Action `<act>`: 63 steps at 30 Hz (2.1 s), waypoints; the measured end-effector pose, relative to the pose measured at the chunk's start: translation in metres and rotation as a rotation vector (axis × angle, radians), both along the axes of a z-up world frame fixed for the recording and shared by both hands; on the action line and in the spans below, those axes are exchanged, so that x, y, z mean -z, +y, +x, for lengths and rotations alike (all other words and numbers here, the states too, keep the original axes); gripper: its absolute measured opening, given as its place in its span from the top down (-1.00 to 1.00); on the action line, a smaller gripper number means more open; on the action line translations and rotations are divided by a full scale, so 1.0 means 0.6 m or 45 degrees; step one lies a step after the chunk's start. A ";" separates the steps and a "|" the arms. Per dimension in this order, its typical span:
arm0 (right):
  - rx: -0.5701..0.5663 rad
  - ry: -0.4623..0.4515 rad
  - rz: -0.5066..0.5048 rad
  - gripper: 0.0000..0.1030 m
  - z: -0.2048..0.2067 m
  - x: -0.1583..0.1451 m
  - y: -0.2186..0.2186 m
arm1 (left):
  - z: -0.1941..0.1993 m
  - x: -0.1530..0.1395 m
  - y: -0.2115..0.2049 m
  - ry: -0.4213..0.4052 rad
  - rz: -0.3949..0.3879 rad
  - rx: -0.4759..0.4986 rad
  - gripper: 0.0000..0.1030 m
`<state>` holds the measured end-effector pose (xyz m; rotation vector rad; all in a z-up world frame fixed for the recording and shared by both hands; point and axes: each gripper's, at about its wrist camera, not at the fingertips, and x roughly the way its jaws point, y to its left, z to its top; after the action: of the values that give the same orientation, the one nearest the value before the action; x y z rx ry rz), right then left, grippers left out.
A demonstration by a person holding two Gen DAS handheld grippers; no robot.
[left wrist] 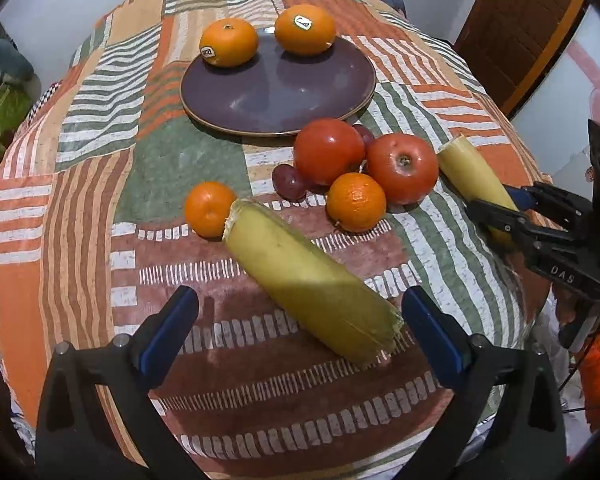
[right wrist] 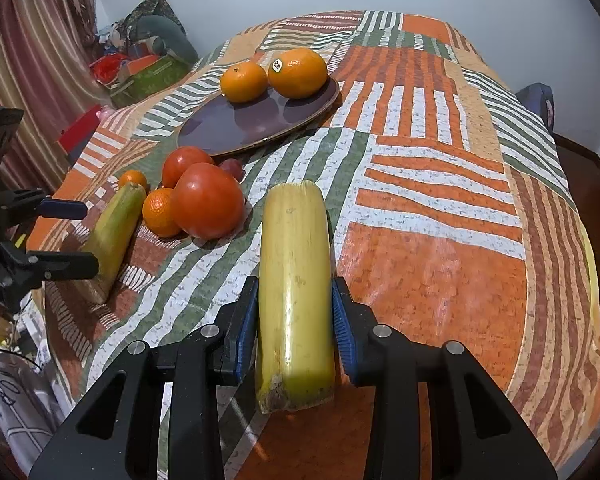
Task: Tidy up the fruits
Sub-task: 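Grasp a yellow corn cob with the right tool while the left tool grasps the other corn cob, then lift both held corn cobs and carry them over the purple plate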
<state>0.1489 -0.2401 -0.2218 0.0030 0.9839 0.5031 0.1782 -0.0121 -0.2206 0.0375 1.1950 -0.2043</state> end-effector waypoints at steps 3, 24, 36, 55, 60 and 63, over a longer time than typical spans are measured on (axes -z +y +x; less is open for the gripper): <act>-0.010 0.011 -0.006 0.37 0.000 -0.001 -0.001 | -0.006 -0.003 -0.006 -0.002 -0.036 0.018 -1.00; -0.024 -0.025 -0.110 0.38 -0.001 -0.004 0.021 | -0.014 0.007 0.036 -0.042 -0.065 -0.023 0.05; -0.056 0.039 -0.092 0.35 -0.019 -0.012 0.037 | -0.001 0.025 0.065 0.008 -0.043 -0.035 0.08; 0.014 -0.003 -0.087 0.37 0.009 -0.004 0.054 | 0.021 0.036 0.056 -0.068 -0.038 -0.044 0.23; 0.019 -0.036 -0.094 0.37 0.002 -0.017 0.052 | 0.017 0.023 0.061 -0.078 -0.056 -0.023 0.24; 0.026 -0.054 -0.089 0.37 0.003 -0.028 0.048 | 0.010 0.009 0.059 -0.110 -0.043 -0.006 0.24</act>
<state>0.1506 -0.2115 -0.2052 -0.0601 0.9587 0.4482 0.1844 0.0236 -0.2258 0.0138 1.1055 -0.2166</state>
